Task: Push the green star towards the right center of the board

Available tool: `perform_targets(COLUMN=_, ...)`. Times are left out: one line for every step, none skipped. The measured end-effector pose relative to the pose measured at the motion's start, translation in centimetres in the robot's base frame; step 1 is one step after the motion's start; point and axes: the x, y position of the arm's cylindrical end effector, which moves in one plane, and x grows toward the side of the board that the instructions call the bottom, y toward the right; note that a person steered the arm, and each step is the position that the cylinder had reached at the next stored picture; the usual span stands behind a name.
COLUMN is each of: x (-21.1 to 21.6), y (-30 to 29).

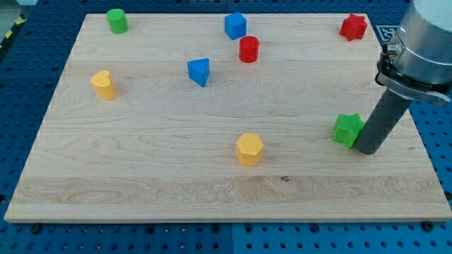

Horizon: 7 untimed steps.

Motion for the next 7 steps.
perform_targets(x=0.3, y=-3.9)
perform_targets(x=-1.4, y=-5.3)
perform_targets(x=-4.3, y=-2.8)
perform_targets(x=-6.9, y=-2.5)
perform_targets(x=-6.1, y=-2.5)
perform_targets(x=-3.0, y=-0.7)
perform_targets(x=-6.3, y=0.9)
